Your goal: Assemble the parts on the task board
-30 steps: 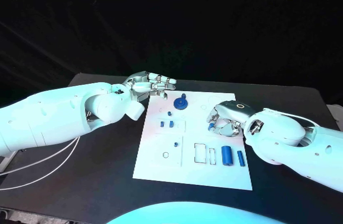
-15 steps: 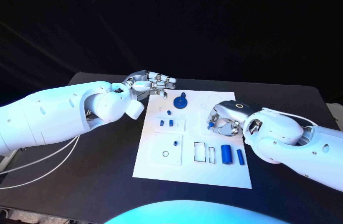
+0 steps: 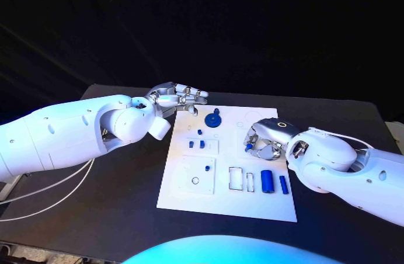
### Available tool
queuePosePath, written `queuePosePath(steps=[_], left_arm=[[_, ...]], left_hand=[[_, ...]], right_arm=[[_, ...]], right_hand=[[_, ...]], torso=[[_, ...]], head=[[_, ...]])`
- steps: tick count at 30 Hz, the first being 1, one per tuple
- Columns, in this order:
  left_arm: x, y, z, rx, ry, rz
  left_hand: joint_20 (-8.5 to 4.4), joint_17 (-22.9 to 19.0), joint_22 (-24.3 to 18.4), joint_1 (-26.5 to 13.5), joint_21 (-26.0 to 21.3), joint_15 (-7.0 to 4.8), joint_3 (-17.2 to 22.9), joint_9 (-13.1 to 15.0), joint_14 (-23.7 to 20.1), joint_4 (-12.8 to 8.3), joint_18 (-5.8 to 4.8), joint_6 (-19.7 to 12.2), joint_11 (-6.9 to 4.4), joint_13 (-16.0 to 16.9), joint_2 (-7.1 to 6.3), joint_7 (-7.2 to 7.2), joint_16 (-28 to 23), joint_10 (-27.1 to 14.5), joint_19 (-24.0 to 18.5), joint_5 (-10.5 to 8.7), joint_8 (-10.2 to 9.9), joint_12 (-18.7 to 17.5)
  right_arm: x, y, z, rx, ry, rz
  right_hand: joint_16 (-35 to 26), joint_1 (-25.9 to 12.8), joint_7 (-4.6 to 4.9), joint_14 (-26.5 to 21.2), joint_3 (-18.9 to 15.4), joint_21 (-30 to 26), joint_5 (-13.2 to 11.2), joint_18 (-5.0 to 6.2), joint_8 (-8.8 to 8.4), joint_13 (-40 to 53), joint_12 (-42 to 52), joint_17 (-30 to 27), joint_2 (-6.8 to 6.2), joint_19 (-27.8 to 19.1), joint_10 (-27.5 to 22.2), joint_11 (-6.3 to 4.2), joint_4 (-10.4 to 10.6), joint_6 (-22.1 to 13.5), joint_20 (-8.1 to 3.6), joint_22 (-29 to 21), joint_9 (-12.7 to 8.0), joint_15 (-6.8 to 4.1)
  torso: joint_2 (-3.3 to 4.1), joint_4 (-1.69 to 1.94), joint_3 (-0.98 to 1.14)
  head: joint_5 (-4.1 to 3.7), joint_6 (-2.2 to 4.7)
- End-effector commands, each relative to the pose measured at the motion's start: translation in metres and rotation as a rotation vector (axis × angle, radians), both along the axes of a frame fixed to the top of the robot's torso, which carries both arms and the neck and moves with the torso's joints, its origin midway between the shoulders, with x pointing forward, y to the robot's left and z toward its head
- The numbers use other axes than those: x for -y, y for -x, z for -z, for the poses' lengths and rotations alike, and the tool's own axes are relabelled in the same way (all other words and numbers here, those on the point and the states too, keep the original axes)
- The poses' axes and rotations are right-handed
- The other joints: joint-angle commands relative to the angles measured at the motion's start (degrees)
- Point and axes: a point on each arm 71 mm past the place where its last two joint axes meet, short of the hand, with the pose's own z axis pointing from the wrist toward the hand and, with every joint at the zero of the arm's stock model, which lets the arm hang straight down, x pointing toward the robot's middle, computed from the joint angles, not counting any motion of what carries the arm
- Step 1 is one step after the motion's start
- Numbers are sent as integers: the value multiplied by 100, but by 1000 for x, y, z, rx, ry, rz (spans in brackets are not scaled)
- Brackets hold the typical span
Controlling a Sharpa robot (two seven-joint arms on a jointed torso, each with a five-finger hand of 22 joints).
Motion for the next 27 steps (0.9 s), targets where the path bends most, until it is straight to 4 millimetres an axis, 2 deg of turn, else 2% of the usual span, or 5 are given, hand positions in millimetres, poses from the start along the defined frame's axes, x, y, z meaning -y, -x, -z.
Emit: queuePosePath(steps=[1,14,19,23,27], left_arm=[[2,1,-1,0,12,16],[3,-1,0,-5,7,13],[5,-1,0,-5,10,19],[7,-1,0,-5,11,23],[9,-1,1,-5,14,27]], left_hand=[[30,-8,-10,-41,-22,13,-27,-5,-44,-17,27,-49,5,-9,8,9,-38,-34,-24,-22,17,31],[40,-13,-20,-57,-39,33,-27,-19,-60,-35,25,-158,40,-20,2,58,-51,-113,-25,-21,-30,35],[41,-13,-20,-57,-40,34,-27,-19,-60,-36,25,-162,42,-21,3,60,-51,-117,-25,-21,-32,36],[41,-13,-20,-57,-40,34,-27,-19,-60,-36,25,-162,42,-21,3,60,-51,-117,-25,-21,-32,36],[41,-13,-20,-57,-40,34,-27,-19,-60,-36,25,-162,42,-21,3,60,-51,-117,-25,-21,-32,36]], right_arm=[[0,3,-3,40,-19,-2],[-4,21,-34,104,-129,-40],[-16,34,-42,104,-180,-83],[-31,44,-43,83,-211,-122],[-50,55,-40,56,-241,-169]], right_hand=[[21,20,-7,320,38,34,-13,-72,28,12,19,1,83,170,75,-10,-14,65,-36,1114,25,-48],[23,26,-9,320,60,70,-16,-80,30,-3,-18,1,75,186,54,-7,-30,79,-46,1130,39,-51],[32,36,-10,323,76,107,-1,-89,34,-4,-22,13,82,202,69,-12,-39,90,-49,1145,47,-53],[31,36,-9,322,77,112,1,-90,34,-4,-22,12,83,204,72,-12,-40,91,-49,1147,48,-53],[25,37,-7,320,81,98,3,-87,34,-3,-21,0,87,198,79,-13,-41,92,-50,1142,50,-54]], torso=[[-1,-1,2],[-7,0,0],[-7,-1,6],[-7,-4,-4],[-1,1,-3]], head=[[3,-1],[-26,37],[11,31],[66,18],[112,15]])
